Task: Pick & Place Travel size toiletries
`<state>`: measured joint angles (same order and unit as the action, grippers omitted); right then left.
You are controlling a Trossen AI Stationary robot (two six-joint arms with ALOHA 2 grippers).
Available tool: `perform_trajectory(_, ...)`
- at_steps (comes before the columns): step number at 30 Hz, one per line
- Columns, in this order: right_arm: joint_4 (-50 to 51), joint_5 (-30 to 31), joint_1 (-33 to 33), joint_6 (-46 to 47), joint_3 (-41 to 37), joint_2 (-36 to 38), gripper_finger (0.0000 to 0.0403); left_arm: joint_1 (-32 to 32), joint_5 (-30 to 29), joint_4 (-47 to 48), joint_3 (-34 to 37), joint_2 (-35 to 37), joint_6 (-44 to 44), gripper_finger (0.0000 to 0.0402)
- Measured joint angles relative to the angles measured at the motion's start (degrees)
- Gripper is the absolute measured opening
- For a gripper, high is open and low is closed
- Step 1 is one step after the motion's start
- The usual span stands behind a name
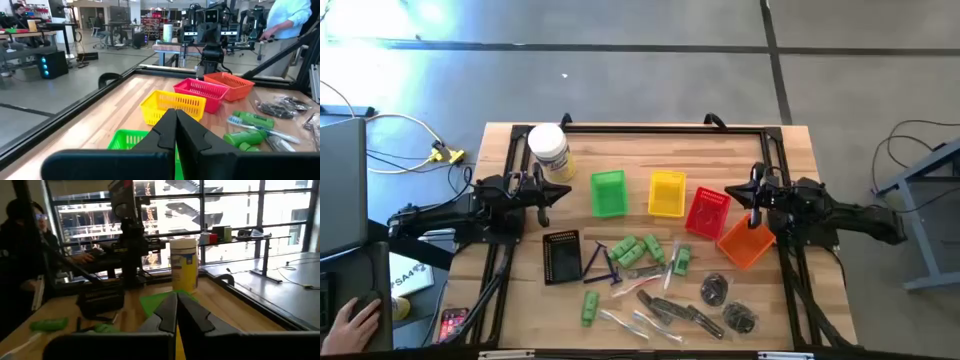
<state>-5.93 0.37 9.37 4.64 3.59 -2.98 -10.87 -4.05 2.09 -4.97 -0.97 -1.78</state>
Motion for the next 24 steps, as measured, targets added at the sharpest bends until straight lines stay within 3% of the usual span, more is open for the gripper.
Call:
perform_trajectory(6,-1.7,-6.7,0.0,-0.1,0.0,0.0,0.0004,0.0,0.0,-2.0,0.0,0.0,-3.1,0.0)
perform_trajectory(13,-2.5,-1.8,0.0,0.3,0.0,0.0,0.0004,0.0,-0.2,-2.4,0.0,0.0,-3.2,0.0)
perform_trajectory(24,-2.5,-1.8,0.0,0.3,0.0,0.0,0.0004,0.0,-0.2,-2.4,0.1,0.0,-3.2,0.0)
